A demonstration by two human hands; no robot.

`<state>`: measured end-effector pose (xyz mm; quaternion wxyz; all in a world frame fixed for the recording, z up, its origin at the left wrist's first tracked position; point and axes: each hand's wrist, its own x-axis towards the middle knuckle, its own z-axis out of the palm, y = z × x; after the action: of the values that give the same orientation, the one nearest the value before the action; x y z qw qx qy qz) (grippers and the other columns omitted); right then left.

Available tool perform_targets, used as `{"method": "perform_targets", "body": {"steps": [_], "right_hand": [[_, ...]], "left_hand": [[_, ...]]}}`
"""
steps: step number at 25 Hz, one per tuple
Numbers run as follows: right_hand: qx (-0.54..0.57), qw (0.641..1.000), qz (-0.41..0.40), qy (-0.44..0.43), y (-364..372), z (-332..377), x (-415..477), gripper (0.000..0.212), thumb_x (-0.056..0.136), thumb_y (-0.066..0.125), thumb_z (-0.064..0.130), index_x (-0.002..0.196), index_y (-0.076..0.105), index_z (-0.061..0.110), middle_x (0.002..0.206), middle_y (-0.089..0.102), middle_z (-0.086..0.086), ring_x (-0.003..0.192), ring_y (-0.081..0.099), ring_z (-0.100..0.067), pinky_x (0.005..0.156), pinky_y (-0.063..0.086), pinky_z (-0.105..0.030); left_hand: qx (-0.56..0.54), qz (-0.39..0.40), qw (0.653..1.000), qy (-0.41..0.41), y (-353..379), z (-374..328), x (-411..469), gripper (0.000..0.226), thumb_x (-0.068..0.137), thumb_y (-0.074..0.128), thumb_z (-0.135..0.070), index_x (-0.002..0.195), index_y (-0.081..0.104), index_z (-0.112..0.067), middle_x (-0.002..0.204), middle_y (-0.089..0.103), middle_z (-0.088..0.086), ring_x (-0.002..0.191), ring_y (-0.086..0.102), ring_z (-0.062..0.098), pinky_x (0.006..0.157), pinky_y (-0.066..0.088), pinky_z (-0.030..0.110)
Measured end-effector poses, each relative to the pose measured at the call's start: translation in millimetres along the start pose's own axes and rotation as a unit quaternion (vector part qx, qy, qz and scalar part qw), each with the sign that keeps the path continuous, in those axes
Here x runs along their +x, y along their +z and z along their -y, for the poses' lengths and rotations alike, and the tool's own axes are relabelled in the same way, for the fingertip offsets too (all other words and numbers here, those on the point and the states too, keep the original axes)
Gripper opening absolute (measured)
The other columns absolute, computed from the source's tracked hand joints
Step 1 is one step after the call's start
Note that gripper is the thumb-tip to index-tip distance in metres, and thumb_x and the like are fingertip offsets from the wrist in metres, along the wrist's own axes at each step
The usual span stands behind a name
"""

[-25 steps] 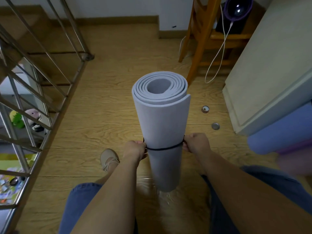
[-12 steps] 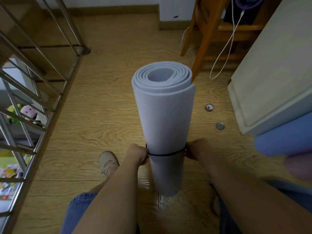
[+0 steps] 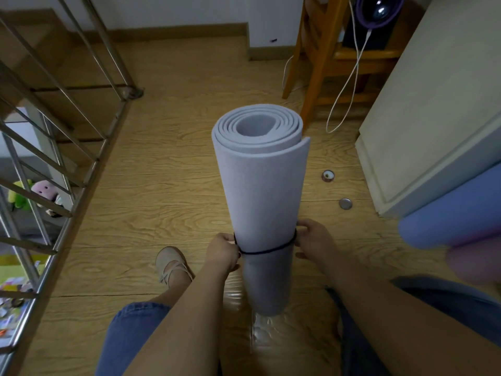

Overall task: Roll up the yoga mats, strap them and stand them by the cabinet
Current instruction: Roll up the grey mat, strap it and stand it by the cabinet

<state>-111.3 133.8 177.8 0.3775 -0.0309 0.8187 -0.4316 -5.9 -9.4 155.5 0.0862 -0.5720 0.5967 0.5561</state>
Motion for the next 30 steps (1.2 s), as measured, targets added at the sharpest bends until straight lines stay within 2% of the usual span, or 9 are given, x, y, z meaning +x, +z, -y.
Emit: {"method": "perform_targets", "body": {"steps": [3,6,9,11,17,19,21,25,30], "right_hand": [[-0.074,0.992,0.025,-0.097,-9.9,6.4,-16.2,0.049,0.088,0.059,0.011,0.136,0.048,0.014,0.118,0.058,0.0,0.09,0.056,-0.015,0.08,0.045,-0.028],[-0.113,0.991,0.049,-0.059,-19.5,7.8,-20.8,0.043,0.084,0.059,0.008,0.126,0.049,0.014,0.097,0.061,-0.004,0.078,0.055,-0.013,0.067,0.045,-0.025],[-0.061,0.996,0.04,-0.059,-23.9,13.4,-25.8,0.044,0.081,0.062,0.009,0.121,0.045,0.013,0.119,0.057,-0.005,0.109,0.055,-0.019,0.09,0.047,-0.035],[-0.025,0.996,0.05,-0.07,-27.2,22.9,-39.0,0.057,0.08,0.064,0.009,0.131,0.039,0.016,0.125,0.055,-0.003,0.113,0.054,-0.019,0.088,0.047,-0.033],[0.12,0.983,0.113,-0.085,-59.2,65.3,-101.5,0.081,0.08,0.065,0.006,0.145,0.026,0.033,0.136,0.046,0.001,0.124,0.046,-0.022,0.095,0.048,-0.052],[0.172,0.973,0.12,-0.092,-69.4,73.4,-125.1,0.086,0.079,0.07,0.009,0.148,0.024,0.034,0.142,0.042,-0.002,0.13,0.04,-0.024,0.095,0.047,-0.054],[0.173,0.973,0.115,-0.102,-73.6,74.4,-146.0,0.087,0.076,0.076,0.021,0.147,0.026,0.035,0.141,0.044,-0.003,0.13,0.041,-0.025,0.096,0.046,-0.056],[0.084,0.981,-0.003,-0.174,-77.3,59.7,-182.1,0.084,0.081,0.073,0.032,0.147,0.022,0.036,0.133,0.048,0.008,0.12,0.049,-0.016,0.102,0.044,-0.044],[-0.098,0.942,-0.108,-0.303,-116.7,36.9,-212.4,0.047,0.081,0.068,0.046,0.124,0.046,0.047,0.156,0.012,0.008,0.143,0.02,-0.019,0.113,0.028,-0.037]], "left_hand": [[0.119,0.005,0.987,0.112,-3.3,-4.6,-15.3,0.051,0.091,0.053,-0.008,0.14,0.041,-0.02,0.111,0.063,0.01,0.092,0.061,0.029,0.083,0.054,0.04],[0.164,0.002,0.972,0.17,-16.7,-10.2,-28.5,0.05,0.09,0.049,-0.003,0.138,0.046,-0.017,0.119,0.058,0.01,0.095,0.062,0.033,0.078,0.049,0.036],[0.047,0.002,0.983,0.177,-30.5,-26.6,-45.4,0.029,0.093,0.043,-0.006,0.116,0.057,-0.017,0.112,0.065,0.007,0.095,0.06,0.022,0.085,0.048,0.038],[-0.063,0.037,0.984,0.161,-38.3,-40.6,-64.1,0.024,0.098,0.036,-0.017,0.117,0.049,-0.021,0.11,0.063,0.002,0.1,0.057,0.016,0.09,0.046,0.044],[-0.133,0.107,0.963,0.207,-65.7,-79.2,-129.6,0.062,0.094,0.019,-0.066,0.121,0.056,-0.024,0.123,0.056,0.0,0.115,0.049,0.02,0.081,0.048,0.047],[-0.072,0.13,0.961,0.231,-68.2,-90.7,-154.0,0.064,0.089,0.023,-0.072,0.125,0.055,-0.028,0.12,0.055,-0.003,0.111,0.047,0.019,0.087,0.046,0.052],[0.047,0.152,0.96,0.231,-66.0,-95.7,-175.6,0.052,0.088,0.037,-0.07,0.123,0.051,-0.034,0.114,0.057,-0.004,0.105,0.051,0.017,0.082,0.05,0.047],[0.142,0.144,0.958,0.203,-40.5,-93.5,-210.6,0.043,0.084,0.061,-0.031,0.125,0.051,-0.024,0.112,0.062,0.005,0.102,0.059,0.022,0.071,0.058,0.042],[0.134,0.142,0.95,0.244,2.9,-106.3,-247.6,0.038,0.083,0.059,-0.025,0.12,0.052,-0.023,0.111,0.06,0.007,0.102,0.057,0.025,0.07,0.058,0.042]]}}
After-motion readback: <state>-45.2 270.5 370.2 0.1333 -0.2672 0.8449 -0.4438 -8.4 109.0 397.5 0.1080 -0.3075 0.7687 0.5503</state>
